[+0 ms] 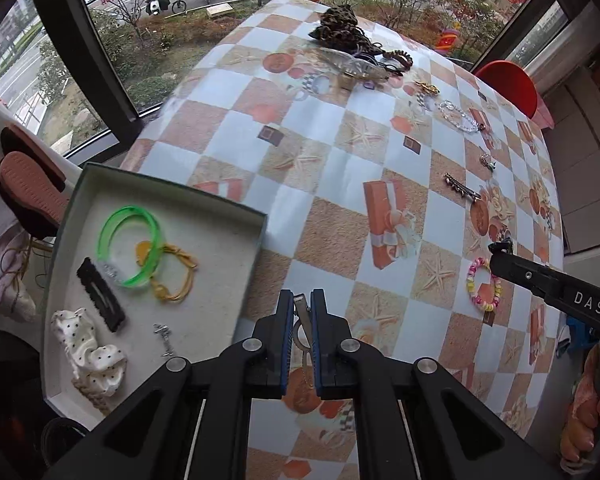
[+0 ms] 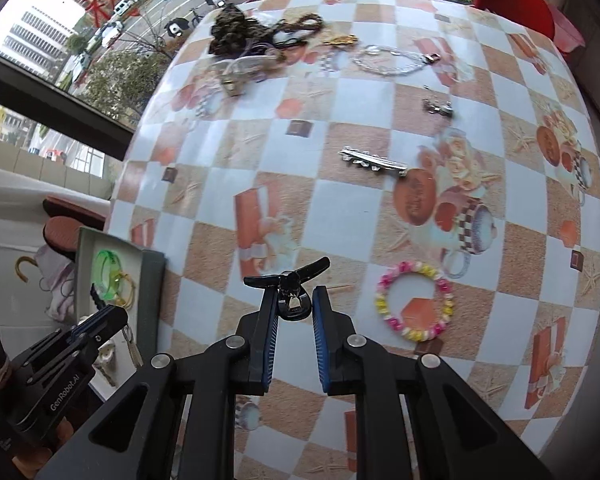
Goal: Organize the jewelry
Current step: 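Carry the gold pin and black claw clip in both tools over the white box, then open the right tool releasing the claw clip while the left tool releases the gold pin, then move both tools back over the silver spiked hair clip and pink beaded bracelet, then grasp the silver spiked clip with the left tool while the right tool grasps the pink beaded bracelet, then carry the spiked clip and beaded bracelet in both tools over the white box, then open the right tool releasing the beaded bracelet while the left tool releases the spiked clip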
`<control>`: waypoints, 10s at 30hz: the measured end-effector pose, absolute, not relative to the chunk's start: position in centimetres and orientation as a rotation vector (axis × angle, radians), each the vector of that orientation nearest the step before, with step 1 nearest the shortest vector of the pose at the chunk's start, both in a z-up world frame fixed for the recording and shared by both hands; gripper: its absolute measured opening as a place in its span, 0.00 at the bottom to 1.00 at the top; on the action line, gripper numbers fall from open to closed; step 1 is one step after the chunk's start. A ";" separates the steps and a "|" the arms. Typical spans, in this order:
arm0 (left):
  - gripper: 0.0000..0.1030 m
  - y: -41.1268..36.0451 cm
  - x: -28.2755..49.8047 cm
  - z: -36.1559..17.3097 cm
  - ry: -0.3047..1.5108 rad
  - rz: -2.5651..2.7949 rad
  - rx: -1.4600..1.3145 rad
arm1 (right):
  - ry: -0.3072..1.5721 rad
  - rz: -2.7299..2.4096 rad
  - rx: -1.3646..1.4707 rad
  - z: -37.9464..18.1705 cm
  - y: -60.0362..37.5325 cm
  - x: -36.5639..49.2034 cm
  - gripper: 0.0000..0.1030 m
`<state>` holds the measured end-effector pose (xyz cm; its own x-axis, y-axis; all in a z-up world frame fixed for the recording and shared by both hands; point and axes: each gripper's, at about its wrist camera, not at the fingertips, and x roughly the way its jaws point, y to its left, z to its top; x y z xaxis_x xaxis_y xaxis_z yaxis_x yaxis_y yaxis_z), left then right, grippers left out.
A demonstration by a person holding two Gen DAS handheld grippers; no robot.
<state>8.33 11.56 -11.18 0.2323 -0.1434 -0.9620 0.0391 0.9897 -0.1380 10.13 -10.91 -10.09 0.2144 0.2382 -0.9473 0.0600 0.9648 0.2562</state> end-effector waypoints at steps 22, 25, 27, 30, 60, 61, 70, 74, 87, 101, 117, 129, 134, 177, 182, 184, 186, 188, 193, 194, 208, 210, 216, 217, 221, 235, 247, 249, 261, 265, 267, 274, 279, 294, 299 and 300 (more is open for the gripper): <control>0.12 23.5 2.4 -12.4 1.351 -0.013 -0.184 | 1.376 0.297 0.133 -10.1 3.6 8.3 0.18; 0.12 24.8 1.8 -13.3 1.367 0.005 -0.193 | 1.391 0.327 0.113 -10.7 5.6 8.4 0.18; 0.12 25.5 1.4 -13.9 1.377 0.014 -0.199 | 1.400 0.349 0.094 -11.1 7.0 8.4 0.18; 0.12 26.4 1.0 -15.0 1.397 0.029 -0.207 | 1.415 0.374 0.066 -11.8 8.9 8.4 0.18; 0.12 25.6 0.4 -20.7 1.508 0.044 -0.153 | 1.593 0.386 -0.099 -19.7 14.4 10.7 0.20; 0.12 25.5 0.4 -20.7 1.509 0.046 -0.149 | 1.595 0.392 -0.097 -19.7 14.4 10.7 0.23; 0.12 25.2 0.4 -20.1 1.510 0.077 -0.126 | 1.566 0.446 -0.041 -18.2 15.1 10.7 0.55; 0.12 24.9 0.3 -19.7 1.509 0.087 -0.110 | 1.540 0.445 0.007 -16.9 14.5 10.5 0.60; 0.12 23.7 0.3 -18.6 1.520 0.080 -0.056 | 1.505 0.405 0.110 -14.5 9.7 9.5 0.64; 1.00 20.9 1.0 -15.8 1.470 0.091 0.045 | 1.464 0.294 0.214 -13.0 1.3 9.3 0.85; 1.00 12.5 5.7 -12.0 1.387 -0.030 0.109 | 1.456 0.019 0.331 -14.1 -13.4 6.1 0.85; 1.00 5.1 11.0 -13.9 1.455 -0.158 -0.012 | 1.468 -0.170 0.325 -15.9 -21.6 4.9 0.85; 1.00 2.0 14.2 -15.3 1.488 -0.174 -0.086 | 1.468 -0.206 0.304 -16.9 -23.1 5.3 0.85; 0.21 -11.6 20.7 -19.5 1.473 -0.261 0.092 | 1.441 -0.063 0.197 -18.9 -20.9 6.7 0.09; 0.21 -9.3 18.6 -18.2 1.445 -0.299 0.115 | 1.424 -0.035 0.295 -18.1 -22.3 6.3 0.09; 0.21 -8.3 17.6 -17.8 1.444 -0.303 0.129 | 1.424 -0.033 0.326 -17.8 -22.6 6.2 0.09; 0.21 -7.8 16.4 -17.1 1.439 -0.306 0.141 | 1.425 -0.033 0.332 -17.6 -22.8 6.2 0.09; 0.21 -7.0 15.4 -16.5 1.433 -0.313 0.153 | 1.428 -0.028 0.337 -17.5 -22.4 6.1 0.09; 0.21 -4.8 13.1 -15.4 1.421 -0.326 0.168 | 1.432 -0.021 0.327 -17.1 -21.3 5.7 0.09; 0.21 -4.4 12.7 -15.2 1.421 -0.326 0.166 | 1.433 -0.018 0.327 -16.9 -21.6 5.9 0.09; 0.21 1.8 9.1 -13.3 1.388 -0.302 0.133 | 1.416 0.011 0.281 -15.0 -17.1 6.3 0.09; 0.21 2.9 8.7 -13.1 1.385 -0.295 0.124 | 1.414 0.017 0.268 -14.7 -16.1 6.3 0.09; 0.21 5.9 7.6 -12.4 1.373 -0.275 0.100 | 1.404 0.039 0.240 -13.6 -13.4 6.3 0.09; 0.21 6.3 7.4 -12.2 1.372 -0.272 0.096 | 1.401 0.043 0.234 -13.4 -12.9 6.3 0.09; 0.21 8.2 6.7 -11.7 1.363 -0.261 0.080 | 1.389 0.063 0.212 -12.5 -11.1 6.4 0.09; 0.21 14.5 3.7 -10.5 1.330 -0.207 0.010 | 1.353 0.159 0.119 -9.8 -4.4 6.6 0.09; 0.21 21.4 0.7 -11.0 1.332 -0.087 -0.081 | 1.353 0.270 0.029 -9.1 2.5 6.5 0.09; 0.21 22.4 0.3 -11.3 1.339 -0.066 -0.101 | 1.355 0.289 0.013 -9.2 3.6 6.5 0.09; 0.21 25.9 -1.5 -13.8 1.383 0.006 -0.157 | 1.393 0.384 -0.061 -10.4 8.6 6.4 0.09; 0.21 26.3 -1.7 -14.7 1.401 0.014 -0.164 | 1.404 0.403 -0.075 -10.9 9.9 6.5 0.09; 0.21 26.4 -1.7 -15.1 1.408 0.017 -0.168 | 1.409 0.412 -0.083 -11.1 10.5 6.6 0.09; 0.21 26.1 -0.5 -15.5 1.402 0.010 -0.169 | 1.414 0.419 -0.102 -11.8 11.6 7.6 0.09; 0.21 25.7 1.0 -15.9 1.395 0.010 -0.168 | 1.411 0.391 -0.097 -12.3 11.4 9.3 0.09; 0.21 24.8 3.2 -18.3 1.420 0.029 -0.136 | 1.438 0.346 -0.073 -14.8 11.1 13.0 0.09; 0.21 24.6 3.5 -19.2 1.435 0.034 -0.124 | 1.462 0.347 -0.085 -16.4 11.6 13.5 0.09; 0.21 24.5 3.5 -19.3 1.439 0.034 -0.123 | 1.466 0.347 -0.086 -16.6 11.6 13.6 0.09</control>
